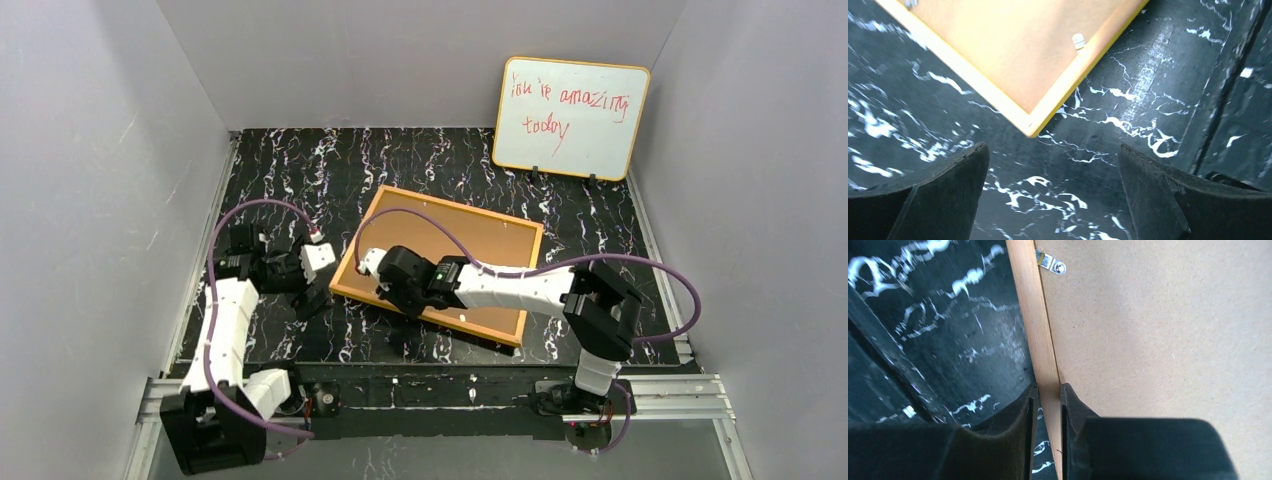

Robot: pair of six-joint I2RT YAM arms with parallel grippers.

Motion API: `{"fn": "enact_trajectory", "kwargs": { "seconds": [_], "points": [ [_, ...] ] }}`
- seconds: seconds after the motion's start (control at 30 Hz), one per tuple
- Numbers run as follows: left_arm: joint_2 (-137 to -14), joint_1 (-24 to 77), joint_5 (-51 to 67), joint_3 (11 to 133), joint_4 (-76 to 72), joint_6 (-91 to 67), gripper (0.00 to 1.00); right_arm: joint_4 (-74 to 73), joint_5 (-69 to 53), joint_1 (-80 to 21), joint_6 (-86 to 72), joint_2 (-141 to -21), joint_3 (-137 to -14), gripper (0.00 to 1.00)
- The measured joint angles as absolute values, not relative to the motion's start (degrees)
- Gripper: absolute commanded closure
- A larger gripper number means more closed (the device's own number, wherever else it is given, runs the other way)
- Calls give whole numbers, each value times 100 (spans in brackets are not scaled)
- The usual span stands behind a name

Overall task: Put the photo into the frame
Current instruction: Turn over the photo frame at the center of the board.

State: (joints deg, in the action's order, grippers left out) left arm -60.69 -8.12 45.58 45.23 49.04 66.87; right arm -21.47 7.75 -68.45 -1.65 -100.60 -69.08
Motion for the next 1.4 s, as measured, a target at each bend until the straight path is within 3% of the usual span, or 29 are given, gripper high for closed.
{"fn": "enact_trajectory", "kwargs": {
  "seconds": [0.3, 0.47, 0.77, 0.93, 1.07, 1.17, 1.23, 1.27, 1.4],
  "points": [
    [-4910, -808, 4764, 4125, 4943, 9598, 2, -2281, 462, -6685, -301, -9948, -7660, 99],
    [-4770, -805, 4838, 3892, 4836, 11061, 11, -2401, 126, -6510, -445, -9815, -7935, 99],
    [-5024, -639, 5164, 3721, 3778, 11786, 31, -2692, -493, -6200, -648, -9751, -8396, 99],
    [-5319, -211, 4989, 3723, 3133, 11869, 50, -2849, -902, -5999, -744, -9751, -8604, 99],
    [-5439, 224, 4772, 3728, 2613, 11915, 71, -3109, -1057, -5889, -760, -9762, -8860, 98],
    [-5371, 408, 4668, 3739, 2333, 11856, 82, -3295, -1033, -5843, -757, -9773, -9002, 78],
    [-5356, 458, 4659, 3787, 2246, 11587, 88, -3387, -1026, -5804, -757, -9771, -9076, 50],
    [-5363, 491, 4624, 3850, 2228, 11472, 89, -3424, -1024, -5789, -751, -9771, -9111, 42],
    [-5422, 587, 4504, 4073, 2274, 11000, 90, -3594, -799, -5754, -508, -9662, -9360, 26]
  ]
}}
